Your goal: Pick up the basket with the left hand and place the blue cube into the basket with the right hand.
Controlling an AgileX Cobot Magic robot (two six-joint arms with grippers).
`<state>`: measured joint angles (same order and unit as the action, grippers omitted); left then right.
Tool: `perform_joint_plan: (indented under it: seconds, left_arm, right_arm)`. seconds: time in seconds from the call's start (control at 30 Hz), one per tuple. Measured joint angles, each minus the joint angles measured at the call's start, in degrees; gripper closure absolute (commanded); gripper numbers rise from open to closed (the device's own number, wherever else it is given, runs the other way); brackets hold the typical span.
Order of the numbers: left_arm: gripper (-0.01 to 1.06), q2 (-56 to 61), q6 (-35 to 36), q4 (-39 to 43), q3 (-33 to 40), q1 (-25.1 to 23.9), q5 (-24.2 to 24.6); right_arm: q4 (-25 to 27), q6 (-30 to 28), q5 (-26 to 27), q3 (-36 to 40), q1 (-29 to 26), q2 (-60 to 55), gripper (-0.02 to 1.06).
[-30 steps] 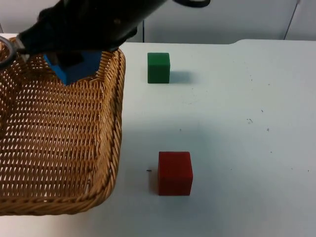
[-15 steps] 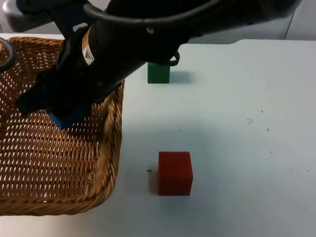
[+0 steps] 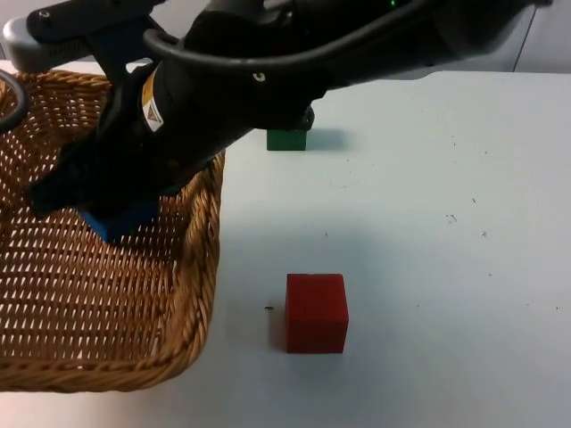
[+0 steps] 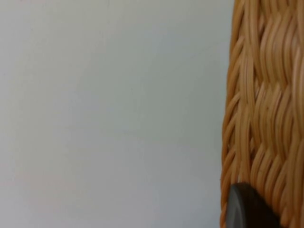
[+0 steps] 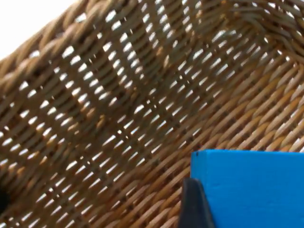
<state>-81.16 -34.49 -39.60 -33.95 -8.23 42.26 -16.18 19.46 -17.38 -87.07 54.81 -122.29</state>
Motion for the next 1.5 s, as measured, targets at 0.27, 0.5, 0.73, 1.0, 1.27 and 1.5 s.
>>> perform_joint_plan:
  seconds: [0.27,0.5,0.73,1.0,1.27,1.5]
  left_arm:
    - [1.05,0.0,-0.13,0.0,0.0,0.0,0.1]
    - [1.05,0.0,-0.23,0.0,0.0,0.0,0.21]
    - [1.05,0.0,-0.52,-0.21,0.0,0.0,0.2]
    - [1.05,0.0,-0.52,-0.21,0.0,0.0,0.2]
    - [1.05,-1.91,-0.76,-0.33,-2.46,0.0,-0.31]
    - [1.05,-7.24,-0.76,-1.74,-7.02,0.0,-0.31]
  right_arm:
    - [-0.55,0.0,1.32,0.0,0.0,1.29,0.1]
    - [-2.89,0.0,-3.35,0.0,0.0,8.92,0.09]
    - [-6.35,0.0,-10.88,0.36,0.0,18.34,0.09]
    - [-8.26,0.0,-10.14,8.96,0.0,35.58,0.09]
    - [-8.96,0.7,-7.27,25.67,0.03,56.0,0.09]
    - [-8.96,2.58,-7.16,35.57,0.03,69.23,0.09]
